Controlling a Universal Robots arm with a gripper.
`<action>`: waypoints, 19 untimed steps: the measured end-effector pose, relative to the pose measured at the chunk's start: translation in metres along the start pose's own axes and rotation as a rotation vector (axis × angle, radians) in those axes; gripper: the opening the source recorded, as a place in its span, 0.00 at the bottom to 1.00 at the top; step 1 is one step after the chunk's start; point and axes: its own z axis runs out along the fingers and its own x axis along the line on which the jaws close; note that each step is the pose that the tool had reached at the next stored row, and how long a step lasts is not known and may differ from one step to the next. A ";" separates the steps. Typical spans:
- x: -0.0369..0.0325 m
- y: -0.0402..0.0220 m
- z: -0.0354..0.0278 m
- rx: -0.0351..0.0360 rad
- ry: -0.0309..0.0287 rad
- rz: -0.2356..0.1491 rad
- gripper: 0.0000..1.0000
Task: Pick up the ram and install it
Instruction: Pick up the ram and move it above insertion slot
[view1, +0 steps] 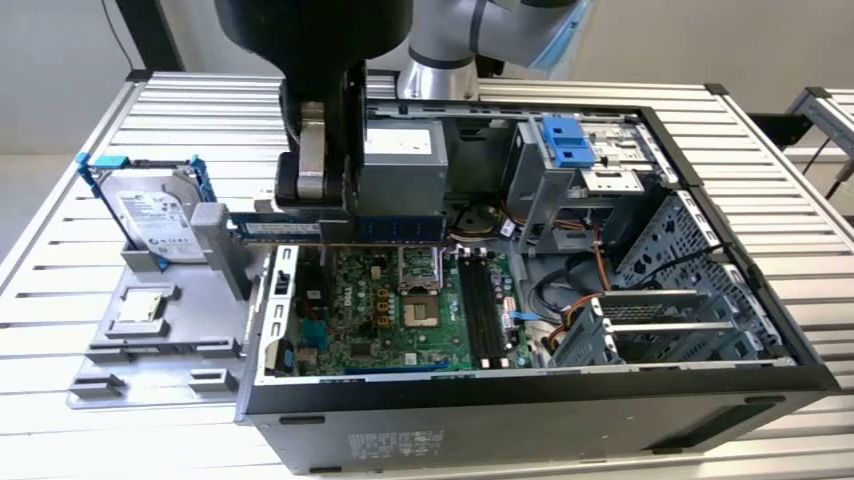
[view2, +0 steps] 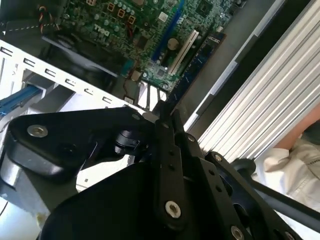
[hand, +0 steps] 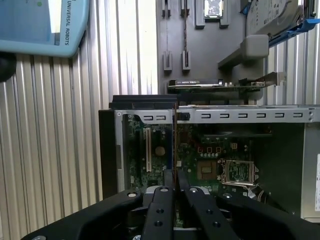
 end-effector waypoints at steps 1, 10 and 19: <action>-0.0001 -0.0016 0.0000 -0.0001 0.0000 0.000 0.00; -0.0007 -0.0156 -0.0001 -0.0001 0.0000 0.000 0.00; -0.0012 -0.0304 -0.0003 -0.0001 0.0000 0.000 0.00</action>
